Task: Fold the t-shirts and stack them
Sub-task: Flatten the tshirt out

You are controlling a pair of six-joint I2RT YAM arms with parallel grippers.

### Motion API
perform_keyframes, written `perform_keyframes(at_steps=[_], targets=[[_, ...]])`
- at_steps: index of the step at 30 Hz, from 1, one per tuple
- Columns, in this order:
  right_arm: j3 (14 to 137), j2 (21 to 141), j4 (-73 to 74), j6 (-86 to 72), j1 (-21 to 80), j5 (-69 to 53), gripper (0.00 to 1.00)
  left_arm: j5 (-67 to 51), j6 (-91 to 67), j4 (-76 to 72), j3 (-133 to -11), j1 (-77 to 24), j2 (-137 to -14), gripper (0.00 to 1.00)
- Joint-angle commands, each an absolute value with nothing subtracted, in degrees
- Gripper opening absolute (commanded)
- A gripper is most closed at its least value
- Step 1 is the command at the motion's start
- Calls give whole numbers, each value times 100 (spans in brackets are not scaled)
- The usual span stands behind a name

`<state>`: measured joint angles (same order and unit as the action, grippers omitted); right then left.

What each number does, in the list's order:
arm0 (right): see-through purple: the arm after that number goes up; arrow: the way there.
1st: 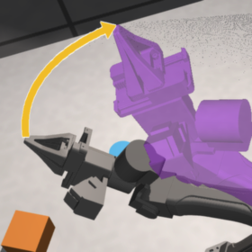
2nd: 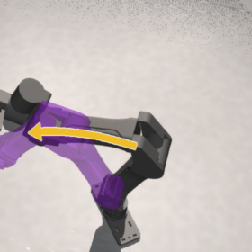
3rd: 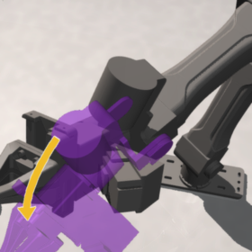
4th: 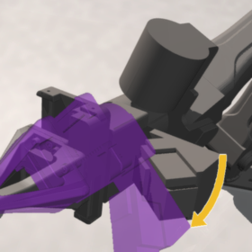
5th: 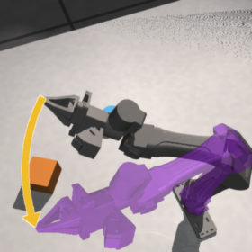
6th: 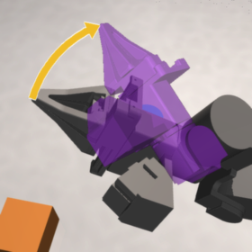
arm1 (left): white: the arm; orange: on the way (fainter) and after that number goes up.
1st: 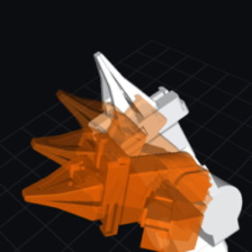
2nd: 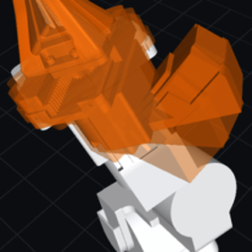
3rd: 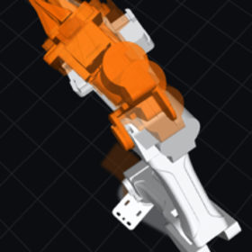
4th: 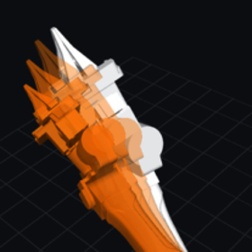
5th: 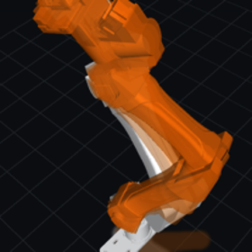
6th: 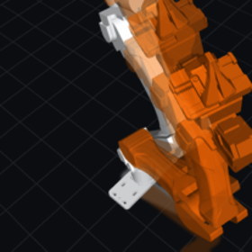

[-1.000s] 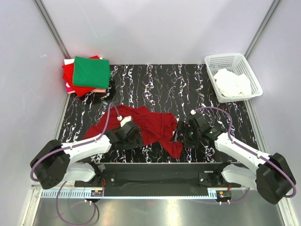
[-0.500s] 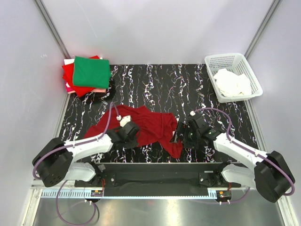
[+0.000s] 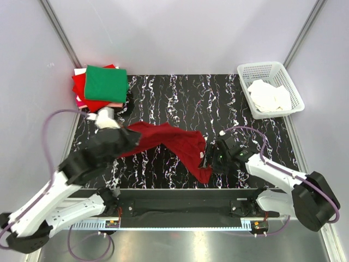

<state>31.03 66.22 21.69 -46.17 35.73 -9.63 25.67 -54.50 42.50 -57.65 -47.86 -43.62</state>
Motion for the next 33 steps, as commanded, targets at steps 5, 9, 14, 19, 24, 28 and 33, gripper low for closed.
perform_keyframes(at_steps=[5,9,14,19,24,28,33], targets=[[3305,6890,2065,-4641,3797,-633,73,3384,-5783,5914,-5652,-4799,-3490,0],[3357,6952,2092,-4649,3867,-563,71,3559,-6028,6160,-5458,-4799,-2920,0],[3375,6987,2083,-4649,3894,-554,68,4427,-6459,7432,-6046,-4799,-2401,0],[3428,7110,2092,-4649,3920,-527,61,4904,-6732,8147,-6434,-4808,-1715,2],[3472,7172,2109,-4649,3946,-501,54,4913,-6873,8341,-6214,-4799,-1407,3],[3472,7146,2118,-4649,3955,-483,53,5062,-6934,8630,-6319,-4799,-1389,3],[3498,6918,2144,-4597,3972,-475,53,5247,-6829,8868,-6583,-4799,-986,3]])
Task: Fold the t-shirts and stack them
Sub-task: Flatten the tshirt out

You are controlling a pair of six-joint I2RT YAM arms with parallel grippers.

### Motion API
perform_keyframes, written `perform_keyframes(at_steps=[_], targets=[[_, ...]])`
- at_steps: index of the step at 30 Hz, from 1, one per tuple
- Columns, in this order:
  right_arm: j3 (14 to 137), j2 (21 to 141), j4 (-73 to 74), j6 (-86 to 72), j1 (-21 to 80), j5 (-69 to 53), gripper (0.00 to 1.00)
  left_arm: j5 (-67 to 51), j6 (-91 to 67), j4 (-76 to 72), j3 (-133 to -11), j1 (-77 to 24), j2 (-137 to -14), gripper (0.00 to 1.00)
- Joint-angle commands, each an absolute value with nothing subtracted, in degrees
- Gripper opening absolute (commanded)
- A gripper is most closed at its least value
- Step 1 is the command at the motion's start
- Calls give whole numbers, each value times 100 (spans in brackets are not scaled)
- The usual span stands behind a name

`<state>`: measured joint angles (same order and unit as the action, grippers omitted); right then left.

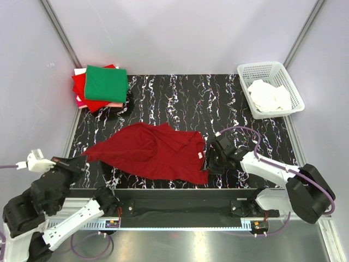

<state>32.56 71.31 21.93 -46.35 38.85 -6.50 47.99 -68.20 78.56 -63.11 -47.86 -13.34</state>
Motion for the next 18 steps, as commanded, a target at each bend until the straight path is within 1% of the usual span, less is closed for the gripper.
perform_keyframes(at_steps=[1,5,7,9,12,15,18], targets=[[3533,6873,2171,-4588,3990,-396,53,5273,-6820,8868,-6574,-4799,-889,3],[4058,6768,2627,-4395,4087,-27,57,5361,-6689,8868,-6452,-4816,-580,6],[4262,6908,2829,-4281,4104,-26,64,5370,-6619,8816,-6469,-4860,-571,6],[4508,7267,2961,-4245,4113,-18,70,5388,-6583,8816,-6460,-4904,-676,6],[4754,7863,3014,-4184,4122,-70,75,5274,-6259,8605,-6451,-4948,-852,7],[5219,8260,3120,-3965,4122,-18,76,5072,-5916,8324,-6407,-4948,-1089,8],[5852,8629,3243,-3719,4122,158,74,4922,-5635,8139,-6381,-4957,-1397,9]])
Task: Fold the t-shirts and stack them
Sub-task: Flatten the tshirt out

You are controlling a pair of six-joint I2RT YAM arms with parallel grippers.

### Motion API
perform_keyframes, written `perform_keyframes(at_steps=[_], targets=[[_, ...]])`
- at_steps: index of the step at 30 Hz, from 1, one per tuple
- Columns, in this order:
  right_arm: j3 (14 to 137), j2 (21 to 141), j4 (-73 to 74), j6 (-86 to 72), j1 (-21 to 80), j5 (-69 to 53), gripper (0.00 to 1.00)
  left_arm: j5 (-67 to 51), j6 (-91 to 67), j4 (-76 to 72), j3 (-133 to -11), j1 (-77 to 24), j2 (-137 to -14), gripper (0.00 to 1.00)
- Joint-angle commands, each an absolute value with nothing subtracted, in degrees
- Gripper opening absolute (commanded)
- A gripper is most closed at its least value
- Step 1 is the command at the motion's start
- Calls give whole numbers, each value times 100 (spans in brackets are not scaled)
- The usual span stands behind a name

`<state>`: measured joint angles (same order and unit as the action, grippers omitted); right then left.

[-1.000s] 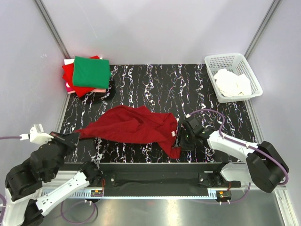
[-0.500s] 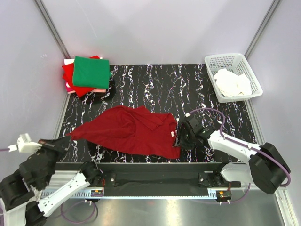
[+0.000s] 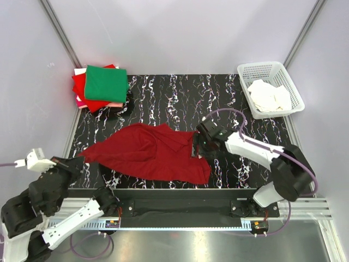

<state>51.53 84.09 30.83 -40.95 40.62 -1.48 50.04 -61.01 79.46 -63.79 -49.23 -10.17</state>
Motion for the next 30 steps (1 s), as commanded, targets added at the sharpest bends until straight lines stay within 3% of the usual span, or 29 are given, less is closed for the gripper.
perform_keyframes(at_steps=[1,12,20,30], targets=[[6028,8761,3304,-3674,4122,141,72,4844,-5538,8026,-6372,-4957,-1458,9],[7286,10167,3885,-3331,4122,518,70,4324,-4834,6970,-5740,-4983,-1574,15],[7671,10441,3181,-3182,4236,-694,65,4254,-4553,6460,-5423,-4992,-1257,16],[9324,11601,3962,-2927,4921,-229,63,4289,-4579,6469,-5388,-4992,-1310,15]])
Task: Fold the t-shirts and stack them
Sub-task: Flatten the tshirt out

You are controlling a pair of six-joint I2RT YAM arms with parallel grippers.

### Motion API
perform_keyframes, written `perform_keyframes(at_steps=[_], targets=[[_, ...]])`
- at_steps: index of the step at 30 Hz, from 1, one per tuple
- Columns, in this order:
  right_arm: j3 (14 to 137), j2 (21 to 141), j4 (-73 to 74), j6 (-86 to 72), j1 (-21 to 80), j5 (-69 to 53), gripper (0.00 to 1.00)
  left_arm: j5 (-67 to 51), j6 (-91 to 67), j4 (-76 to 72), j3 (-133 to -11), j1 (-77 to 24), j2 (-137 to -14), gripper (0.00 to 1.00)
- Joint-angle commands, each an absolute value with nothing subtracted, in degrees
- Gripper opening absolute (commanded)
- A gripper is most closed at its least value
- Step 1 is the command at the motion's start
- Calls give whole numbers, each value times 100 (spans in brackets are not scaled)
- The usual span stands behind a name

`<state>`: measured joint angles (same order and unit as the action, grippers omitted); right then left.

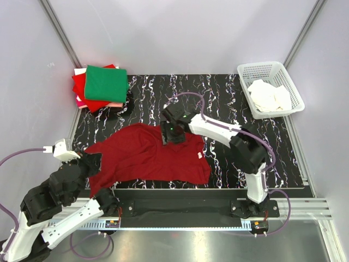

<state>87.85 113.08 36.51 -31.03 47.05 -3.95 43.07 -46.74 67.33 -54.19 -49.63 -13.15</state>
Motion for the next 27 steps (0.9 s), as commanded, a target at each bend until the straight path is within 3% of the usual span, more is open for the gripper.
perform_keyframes(at_steps=[1,7,19,22,23,26,27], targets=[[9482,11697,4033,-2918,4965,-185,63,4298,-4579,6469,-5388,-4992,-1310,15],[10686,12532,4640,-2865,5194,132,63,4315,-4597,6460,-5379,-4992,-1266,15],[11707,13421,5361,-2742,5423,694,60,4324,-4605,6477,-5379,-4992,-1213,15],[11707,13474,5414,-2733,5440,747,44,4324,-4614,6477,-5370,-4992,-1178,15],[11698,13474,5423,-2751,5458,756,34,4324,-4614,6486,-5370,-5001,-1178,15],[11628,13439,5440,-2795,5458,861,15,4324,-4623,6478,-5370,-4992,-1151,15],[11602,13421,5458,-2804,5467,896,13,4333,-4614,6486,-5370,-4992,-1160,15]])
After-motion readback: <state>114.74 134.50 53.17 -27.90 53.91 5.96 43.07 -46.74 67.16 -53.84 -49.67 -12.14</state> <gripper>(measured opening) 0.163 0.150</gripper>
